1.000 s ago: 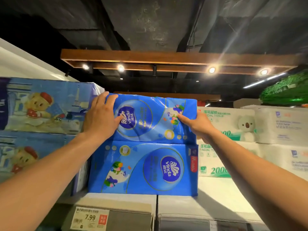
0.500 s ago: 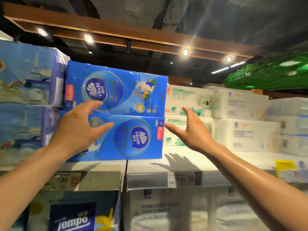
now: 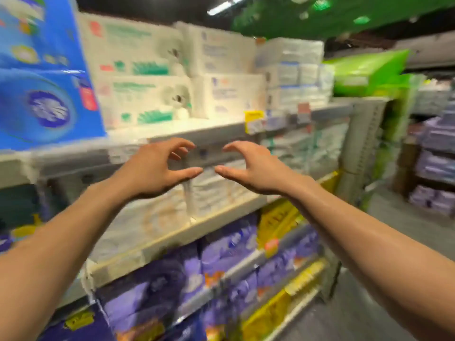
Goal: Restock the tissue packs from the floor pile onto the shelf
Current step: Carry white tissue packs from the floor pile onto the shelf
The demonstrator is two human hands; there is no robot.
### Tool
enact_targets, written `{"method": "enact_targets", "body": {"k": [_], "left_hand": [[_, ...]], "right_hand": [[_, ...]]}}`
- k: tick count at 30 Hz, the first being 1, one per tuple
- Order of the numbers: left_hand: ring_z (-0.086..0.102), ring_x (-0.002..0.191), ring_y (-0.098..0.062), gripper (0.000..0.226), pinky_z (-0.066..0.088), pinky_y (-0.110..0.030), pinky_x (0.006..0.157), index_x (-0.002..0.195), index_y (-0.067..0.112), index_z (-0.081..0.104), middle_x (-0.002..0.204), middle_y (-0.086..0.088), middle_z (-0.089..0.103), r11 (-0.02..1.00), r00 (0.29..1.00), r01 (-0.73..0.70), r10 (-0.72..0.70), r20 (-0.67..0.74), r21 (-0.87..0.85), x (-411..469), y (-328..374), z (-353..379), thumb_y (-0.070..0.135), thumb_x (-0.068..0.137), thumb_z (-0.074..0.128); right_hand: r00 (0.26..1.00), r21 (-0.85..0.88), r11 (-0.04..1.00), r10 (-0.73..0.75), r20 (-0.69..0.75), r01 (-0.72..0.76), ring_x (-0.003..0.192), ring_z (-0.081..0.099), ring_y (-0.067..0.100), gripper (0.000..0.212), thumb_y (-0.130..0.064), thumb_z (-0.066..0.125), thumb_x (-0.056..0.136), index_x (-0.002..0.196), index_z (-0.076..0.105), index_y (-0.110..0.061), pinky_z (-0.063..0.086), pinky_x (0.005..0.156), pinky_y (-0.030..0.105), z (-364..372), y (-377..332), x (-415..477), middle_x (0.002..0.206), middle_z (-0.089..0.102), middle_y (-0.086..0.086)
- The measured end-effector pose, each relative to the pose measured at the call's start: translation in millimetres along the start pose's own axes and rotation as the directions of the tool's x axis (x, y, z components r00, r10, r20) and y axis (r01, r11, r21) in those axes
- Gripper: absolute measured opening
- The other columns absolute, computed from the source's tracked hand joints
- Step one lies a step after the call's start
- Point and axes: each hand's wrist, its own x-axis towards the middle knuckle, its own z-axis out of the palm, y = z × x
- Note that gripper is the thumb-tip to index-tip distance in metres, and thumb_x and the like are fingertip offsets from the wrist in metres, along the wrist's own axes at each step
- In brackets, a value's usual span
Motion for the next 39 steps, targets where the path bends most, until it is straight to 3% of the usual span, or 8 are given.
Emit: {"method": "enact_targets", "body": {"k": [5, 10, 12, 15, 18, 23, 28, 39], "left_hand": [[0.067, 0.091, -0.006, 0.083, 0.052, -0.018, 0.081, 0.122, 0.026, 0.063, 0.107, 0.01, 0.068, 0.985, 0.965, -0.113, 0.139, 0.224, -0.127, 11, 123, 112, 0.085, 0.064, 0.056], [0.066, 0.097, -0.007, 0.104, 0.052, -0.026, 0.086, 0.126, 0.021, 0.062, 0.115, 0.005, 0.069, 0.95, 0.908, -0.164, 0.251, 0.336, -0.265, 6, 261, 222, 0.098, 0.06, 0.039], [0.065, 0.102, -0.007, 0.107, 0.051, -0.025, 0.086, 0.128, 0.024, 0.061, 0.118, 0.005, 0.069, 0.935, 0.874, -0.189, 0.3, 0.383, -0.301, 6, 321, 260, 0.1, 0.057, 0.036], [0.066, 0.108, -0.013, 0.101, 0.052, -0.033, 0.093, 0.13, 0.027, 0.059, 0.12, 0.004, 0.069, 0.9, 0.829, -0.241, 0.386, 0.406, -0.362, 13, 409, 311, 0.097, 0.06, 0.043], [0.065, 0.11, -0.015, 0.084, 0.05, -0.03, 0.092, 0.132, 0.027, 0.059, 0.121, 0.003, 0.068, 0.871, 0.792, -0.27, 0.444, 0.42, -0.411, 18, 487, 349, 0.083, 0.069, 0.057], [0.061, 0.112, -0.01, 0.108, 0.053, -0.036, 0.095, 0.136, 0.033, 0.052, 0.128, 0.007, 0.063, 0.798, 0.681, -0.318, 0.568, 0.463, -0.512, 33, 586, 417, 0.101, 0.053, 0.036], [0.058, 0.117, -0.008, 0.076, 0.05, -0.03, 0.096, 0.141, 0.035, 0.046, 0.135, 0.009, 0.059, 0.735, 0.588, -0.403, 0.665, 0.462, -0.546, 60, 663, 481, 0.074, 0.077, 0.056], [0.055, 0.121, -0.006, 0.079, 0.045, -0.027, 0.1, 0.144, 0.033, 0.044, 0.139, 0.01, 0.056, 0.58, 0.391, -0.466, 0.813, 0.432, -0.668, 201, 810, 658, 0.075, 0.077, 0.051]], "right_hand": [[0.943, 0.186, 0.926, 0.331, 0.018, -0.329, 0.123, 0.06, 0.015, 0.061, -0.053, 0.064, 0.091, 0.138, 0.056, -0.014, 0.045, 0.104, 0.029, -45, 94, -150, 0.136, 0.063, 0.003], [0.84, 0.057, 0.838, 0.542, 0.036, -0.543, 0.126, 0.056, 0.021, 0.063, -0.054, 0.059, 0.093, 0.139, 0.054, -0.012, 0.038, 0.096, 0.022, -113, 182, -295, 0.139, 0.06, 0.007], [0.782, 0.011, 0.782, 0.622, 0.03, -0.623, 0.128, 0.056, 0.024, 0.067, -0.058, 0.058, 0.092, 0.14, 0.053, -0.012, 0.04, 0.102, 0.027, -144, 213, -349, 0.14, 0.059, 0.009], [0.683, -0.013, 0.683, 0.73, -0.015, -0.731, 0.131, 0.053, 0.026, 0.068, -0.06, 0.057, 0.092, 0.141, 0.052, -0.013, 0.042, 0.109, 0.037, -195, 254, -428, 0.144, 0.056, 0.011], [0.565, -0.077, 0.563, 0.825, -0.003, -0.823, 0.138, 0.046, 0.025, 0.074, -0.063, 0.054, 0.092, 0.148, 0.044, -0.016, 0.036, 0.111, 0.034, -239, 281, -496, 0.153, 0.047, 0.008], [0.408, -0.112, 0.4, 0.911, -0.061, -0.91, 0.141, 0.042, 0.024, 0.082, -0.072, 0.05, 0.089, 0.152, 0.038, -0.021, 0.036, 0.112, 0.038, -298, 328, -579, 0.158, 0.04, 0.005], [0.288, -0.087, 0.277, 0.946, -0.148, -0.957, 0.138, 0.045, 0.022, 0.082, -0.074, 0.049, 0.088, 0.151, 0.04, -0.022, 0.039, 0.11, 0.037, -332, 377, -630, 0.156, 0.043, 0.002], [0.047, -0.048, 0.035, 0.964, -0.263, -0.998, 0.138, 0.045, 0.018, 0.078, -0.074, 0.045, 0.09, 0.151, 0.039, -0.025, 0.04, 0.11, 0.035, -395, 571, -675, 0.156, 0.042, -0.002]]}}
